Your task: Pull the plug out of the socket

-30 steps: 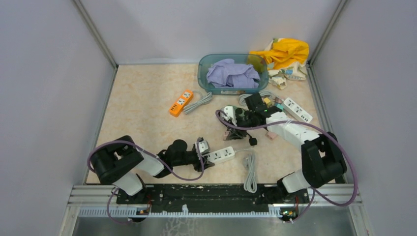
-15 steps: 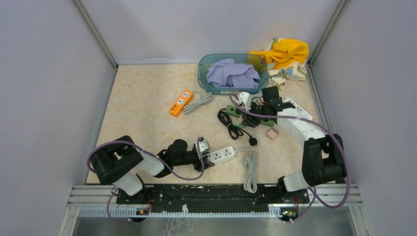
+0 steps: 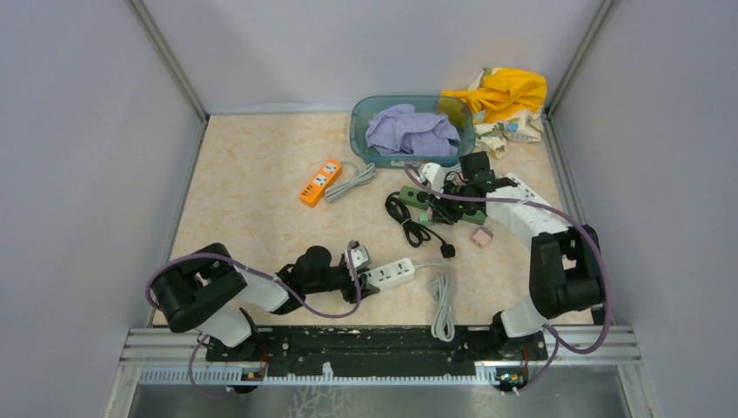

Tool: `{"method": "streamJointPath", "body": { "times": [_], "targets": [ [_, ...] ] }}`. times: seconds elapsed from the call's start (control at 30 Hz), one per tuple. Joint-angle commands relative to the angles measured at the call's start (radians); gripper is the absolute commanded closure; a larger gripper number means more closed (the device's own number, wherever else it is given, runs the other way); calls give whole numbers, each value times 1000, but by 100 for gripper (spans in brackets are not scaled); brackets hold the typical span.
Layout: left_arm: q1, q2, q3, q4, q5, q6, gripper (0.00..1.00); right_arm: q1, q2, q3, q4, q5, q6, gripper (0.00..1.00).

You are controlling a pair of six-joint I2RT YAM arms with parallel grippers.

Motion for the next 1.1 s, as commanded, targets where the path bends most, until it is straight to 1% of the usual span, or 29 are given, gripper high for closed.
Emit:
{"method": "streamJointPath", "body": {
  "times": [0.0,0.03,0.2,0.27,0.3,0.4,0.5,0.57,0.6,0.77,0.83,0.93,1.0,1.07],
  "targets": [
    [4,-32,6,11,0,-11,98,-12,-12,47,4,30,4,75],
    [4,-34,6,11,-2,-11,98,-13,-11,49,2,34,2,72],
    [3,-29,6,10,-3,-14,96,-24,-30,38,15,27,7,49],
    [4,-24,7,9,-4,-12,94,-26,-47,32,26,18,12,43],
    [4,-22,8,9,-4,-14,92,-26,-55,29,29,12,15,41],
    [5,-22,9,6,-5,-19,81,-27,-82,26,36,-5,20,37],
    [4,-30,15,-6,-7,-26,59,-29,-108,26,40,-32,27,37],
    [4,-44,27,-35,-14,-31,45,-31,-127,28,42,-56,34,36],
    [4,-55,35,-63,-20,-34,39,-33,-141,28,42,-67,37,36],
    [4,-159,73,-187,-51,-29,19,-39,-206,39,42,-108,43,34],
    [5,-222,84,-242,-81,-26,13,-49,-236,45,44,-137,48,32],
    [9,-328,107,-348,-130,-37,7,-68,-284,47,57,-187,64,25],
    [19,-402,126,-416,-144,-39,6,-78,-311,54,58,-214,72,22],
    [27,-463,138,-472,-145,-41,6,-89,-329,72,41,-257,80,21]
  ]
}}
